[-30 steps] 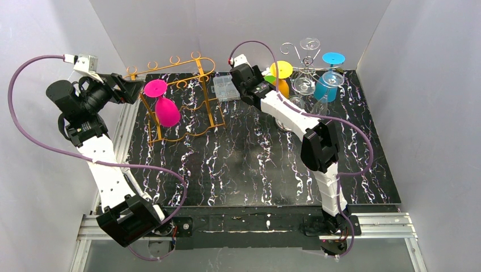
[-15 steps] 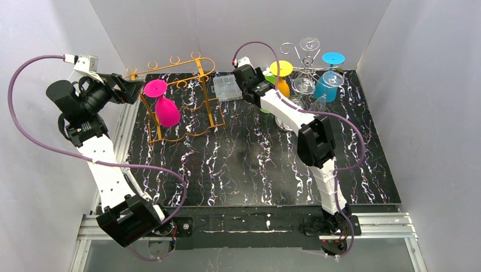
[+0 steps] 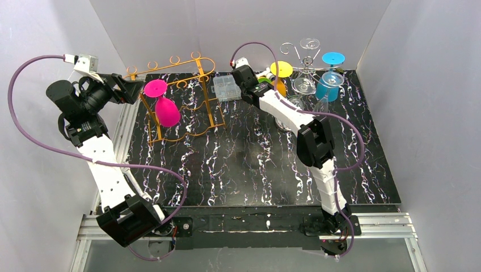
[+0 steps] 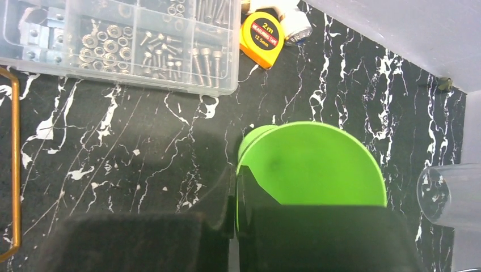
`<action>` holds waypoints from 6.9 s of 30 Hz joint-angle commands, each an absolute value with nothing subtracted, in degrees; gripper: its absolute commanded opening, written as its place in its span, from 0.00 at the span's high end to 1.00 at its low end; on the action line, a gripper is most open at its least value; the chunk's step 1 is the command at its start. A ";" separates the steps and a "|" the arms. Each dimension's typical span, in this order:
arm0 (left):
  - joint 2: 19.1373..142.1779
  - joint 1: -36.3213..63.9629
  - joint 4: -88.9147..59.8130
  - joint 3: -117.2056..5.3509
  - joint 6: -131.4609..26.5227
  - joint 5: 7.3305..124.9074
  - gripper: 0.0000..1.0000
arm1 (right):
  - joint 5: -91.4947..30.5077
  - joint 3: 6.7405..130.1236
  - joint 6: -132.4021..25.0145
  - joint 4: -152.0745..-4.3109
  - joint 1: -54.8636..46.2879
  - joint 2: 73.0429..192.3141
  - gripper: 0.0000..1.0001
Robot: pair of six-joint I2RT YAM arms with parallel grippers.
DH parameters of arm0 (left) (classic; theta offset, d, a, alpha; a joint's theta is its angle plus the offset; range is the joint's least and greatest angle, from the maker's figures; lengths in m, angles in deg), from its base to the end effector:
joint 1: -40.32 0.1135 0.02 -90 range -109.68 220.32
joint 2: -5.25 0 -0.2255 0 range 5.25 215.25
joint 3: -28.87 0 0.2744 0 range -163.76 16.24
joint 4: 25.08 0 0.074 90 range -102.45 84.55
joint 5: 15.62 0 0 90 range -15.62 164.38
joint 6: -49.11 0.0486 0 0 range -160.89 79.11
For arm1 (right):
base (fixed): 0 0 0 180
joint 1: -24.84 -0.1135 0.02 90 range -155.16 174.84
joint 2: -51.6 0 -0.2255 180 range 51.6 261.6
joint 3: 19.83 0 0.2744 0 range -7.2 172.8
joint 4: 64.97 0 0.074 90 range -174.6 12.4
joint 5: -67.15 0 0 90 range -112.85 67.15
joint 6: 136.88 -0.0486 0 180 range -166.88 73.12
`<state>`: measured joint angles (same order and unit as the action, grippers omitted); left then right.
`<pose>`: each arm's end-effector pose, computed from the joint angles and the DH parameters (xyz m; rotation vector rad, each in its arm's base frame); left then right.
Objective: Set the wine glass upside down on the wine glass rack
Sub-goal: Pick up the wine glass at the center of the board, then turn the wine glass upside down at the wine rack.
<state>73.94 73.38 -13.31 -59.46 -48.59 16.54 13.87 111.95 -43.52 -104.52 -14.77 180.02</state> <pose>0.2700 0.1267 0.4295 0.3137 1.4757 -0.3658 0.4232 0.3125 0.2396 -0.4298 2.0348 -0.3231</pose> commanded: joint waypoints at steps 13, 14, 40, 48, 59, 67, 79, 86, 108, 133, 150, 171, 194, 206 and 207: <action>71.09 73.63 -9.81 -60.75 -47.67 15.31 0.02 | 13.29 100.41 -50.45 -104.56 -26.07 167.04 0.99; 70.86 73.65 -9.39 -60.82 -47.62 15.28 0.02 | 13.43 98.89 -50.85 -104.35 -27.11 165.91 0.99; 61.29 72.41 4.34 -56.01 -55.29 -1.46 0.02 | 0.45 82.90 -66.49 -112.25 -43.20 142.58 0.99; 57.87 72.41 6.39 -56.25 -55.30 -0.27 0.02 | -0.07 106.58 -62.78 -116.73 -43.19 141.92 0.99; 57.85 68.89 7.46 -57.32 -58.83 -1.35 0.02 | -7.90 114.05 -62.52 -103.74 -43.19 140.90 0.99; 58.68 60.54 15.44 -57.71 -52.09 4.32 0.02 | -14.34 110.98 -65.84 -94.85 -43.20 139.82 0.99; 59.88 58.59 20.97 -59.58 -45.83 10.68 0.17 | -16.49 106.38 -66.81 -90.25 -43.19 137.89 0.99; 60.81 58.55 19.99 -59.65 -46.22 9.41 0.65 | -17.37 101.16 -67.85 -85.49 -43.20 136.30 0.99; 58.08 58.56 16.08 -65.18 -10.68 12.16 1.00 | -22.67 94.69 -65.75 -104.09 -42.66 129.21 0.02; 45.05 58.56 10.23 -59.88 15.14 0.80 1.00 | -39.89 85.94 -70.35 -86.28 -42.31 133.78 0.02; 44.63 58.59 9.96 -60.86 15.03 -1.71 1.00 | -37.66 82.09 -66.90 -83.24 -42.75 139.21 0.02; 47.18 58.53 9.22 -57.94 -17.44 21.10 0.02 | -32.39 69.00 -61.05 -66.38 -30.30 137.56 0.21; 46.61 58.54 8.96 -56.59 -18.45 24.95 0.02 | -36.42 74.50 -64.42 -57.92 -24.05 149.70 0.25; 47.81 58.56 8.77 -56.62 -17.68 24.03 0.02 | -37.60 76.93 -66.58 -55.85 -21.93 154.34 0.26; 47.86 58.55 8.74 -56.62 -17.63 23.97 0.02 | -37.70 77.06 -66.90 -55.49 -21.64 154.67 0.26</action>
<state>47.32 58.47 9.11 -57.19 -18.34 24.45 -36.65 73.72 -65.44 -60.53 -22.68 153.96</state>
